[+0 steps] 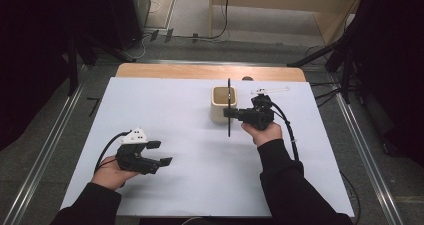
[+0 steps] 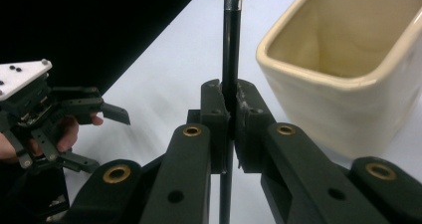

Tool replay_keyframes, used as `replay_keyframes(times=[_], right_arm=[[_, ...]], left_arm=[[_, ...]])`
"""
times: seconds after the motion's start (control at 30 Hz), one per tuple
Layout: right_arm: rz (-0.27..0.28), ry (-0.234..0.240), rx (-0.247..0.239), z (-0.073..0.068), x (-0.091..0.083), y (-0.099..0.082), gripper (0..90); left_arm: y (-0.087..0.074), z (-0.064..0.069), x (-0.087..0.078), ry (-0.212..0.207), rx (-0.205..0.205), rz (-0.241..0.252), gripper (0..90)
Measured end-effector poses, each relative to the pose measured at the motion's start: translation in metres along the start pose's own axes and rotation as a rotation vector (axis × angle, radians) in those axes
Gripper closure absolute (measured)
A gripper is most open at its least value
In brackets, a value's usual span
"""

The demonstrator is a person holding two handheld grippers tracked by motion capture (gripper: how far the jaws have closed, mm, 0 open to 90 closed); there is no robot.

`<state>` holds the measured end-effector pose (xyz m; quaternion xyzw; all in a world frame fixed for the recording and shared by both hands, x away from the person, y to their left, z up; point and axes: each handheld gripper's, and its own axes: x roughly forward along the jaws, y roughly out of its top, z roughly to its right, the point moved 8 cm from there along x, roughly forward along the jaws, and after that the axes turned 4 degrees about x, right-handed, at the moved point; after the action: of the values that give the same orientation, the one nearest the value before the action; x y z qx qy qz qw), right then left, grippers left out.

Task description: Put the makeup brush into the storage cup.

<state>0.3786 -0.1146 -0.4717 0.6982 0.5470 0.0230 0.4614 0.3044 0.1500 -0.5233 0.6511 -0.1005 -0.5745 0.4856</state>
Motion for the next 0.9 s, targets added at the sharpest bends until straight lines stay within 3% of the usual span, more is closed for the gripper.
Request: replay_keyframes(times=[0.4,0.57,0.9], right_arm=[[0.016,-0.021,-0.014,0.002,0.0,0.033,85.9],[0.029,0.026,-0.009,0.001,-0.002,0.047,85.9],[0.055,-0.002,-0.017,0.01,0.0,0.07,86.0]], left_arm=[[0.0,-0.001,0.0,0.002,0.001,-0.001,25.2],[0.001,0.0,0.0,0.001,0.0,0.004,25.2],[0.001,0.0,0.0,-0.002,0.002,0.004,25.2]])
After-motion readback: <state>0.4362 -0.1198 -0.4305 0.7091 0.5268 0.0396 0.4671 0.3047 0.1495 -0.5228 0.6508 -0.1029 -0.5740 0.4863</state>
